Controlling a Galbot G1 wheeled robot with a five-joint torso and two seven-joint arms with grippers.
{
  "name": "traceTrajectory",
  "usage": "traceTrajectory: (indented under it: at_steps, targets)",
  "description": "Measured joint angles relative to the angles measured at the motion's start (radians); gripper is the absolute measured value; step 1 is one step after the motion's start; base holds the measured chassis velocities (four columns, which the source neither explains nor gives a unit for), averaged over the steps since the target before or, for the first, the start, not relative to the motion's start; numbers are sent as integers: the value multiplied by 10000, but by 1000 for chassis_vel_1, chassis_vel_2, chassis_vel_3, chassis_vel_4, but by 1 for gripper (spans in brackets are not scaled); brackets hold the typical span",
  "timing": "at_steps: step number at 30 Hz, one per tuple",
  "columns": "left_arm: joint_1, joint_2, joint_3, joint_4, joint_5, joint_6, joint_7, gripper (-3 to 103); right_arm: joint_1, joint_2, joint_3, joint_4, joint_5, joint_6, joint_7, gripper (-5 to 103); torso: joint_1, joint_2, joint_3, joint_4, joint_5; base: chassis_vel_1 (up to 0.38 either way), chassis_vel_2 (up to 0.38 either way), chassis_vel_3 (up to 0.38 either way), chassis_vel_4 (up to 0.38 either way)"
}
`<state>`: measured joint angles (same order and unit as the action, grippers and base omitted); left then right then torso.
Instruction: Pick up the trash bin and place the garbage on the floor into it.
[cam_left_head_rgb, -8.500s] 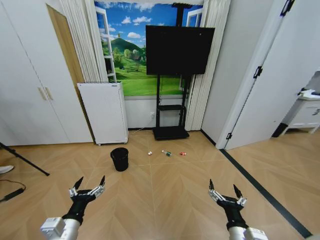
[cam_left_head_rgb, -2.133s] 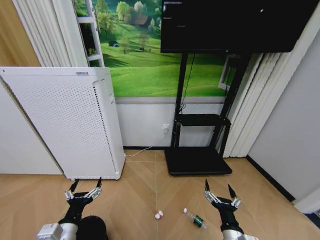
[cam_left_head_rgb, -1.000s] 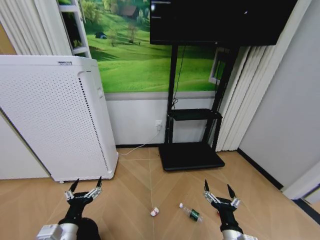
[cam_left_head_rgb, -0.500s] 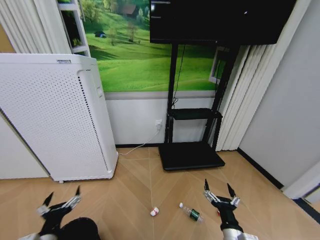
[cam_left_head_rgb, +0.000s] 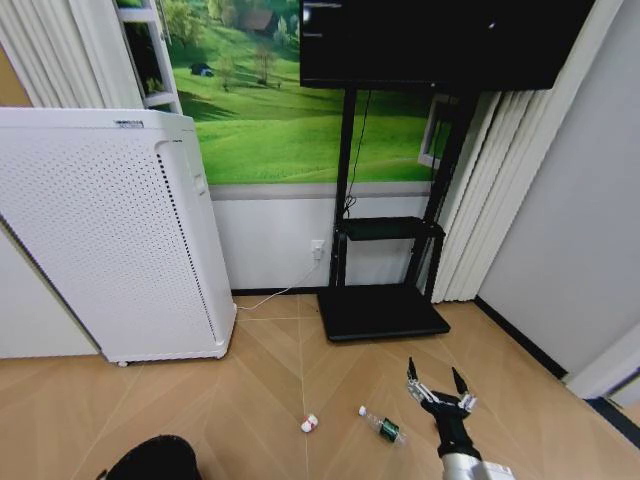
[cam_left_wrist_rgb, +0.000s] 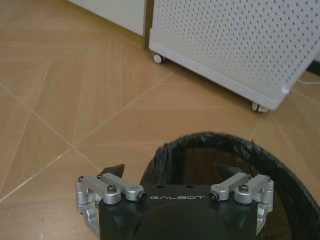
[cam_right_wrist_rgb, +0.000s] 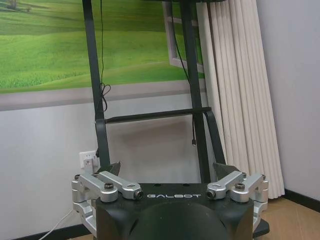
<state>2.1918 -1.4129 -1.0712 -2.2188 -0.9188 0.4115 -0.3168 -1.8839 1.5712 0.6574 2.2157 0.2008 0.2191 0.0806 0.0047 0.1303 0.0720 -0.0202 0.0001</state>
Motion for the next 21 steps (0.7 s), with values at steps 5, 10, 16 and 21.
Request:
traceTrajectory:
  at_steps: [5, 10, 16, 21]
  targets:
    - [202, -29, 437, 77, 105, 25, 41, 101, -6, -30, 57, -37, 104, 17, 14, 100, 3, 5, 5, -1, 0, 0, 0, 0, 0]
    - [266, -126, 715, 220, 81, 100, 20, 99, 24, -41, 61, -39, 171, -9, 65, 100, 5, 12, 10, -3, 4, 0, 0, 0, 0]
    - [894, -47, 633, 215, 158, -401, 214, 99, 79, -41, 94, -113, 298, -134, 173, 100, 6, 20, 16, 1, -1, 0, 0, 0, 0]
    - [859, 4, 599, 231, 302, -478, 294, 99, 105, 4, 75, -226, 304, -134, 195, 100, 7, 23, 18, -1, -1, 0, 0, 0, 0]
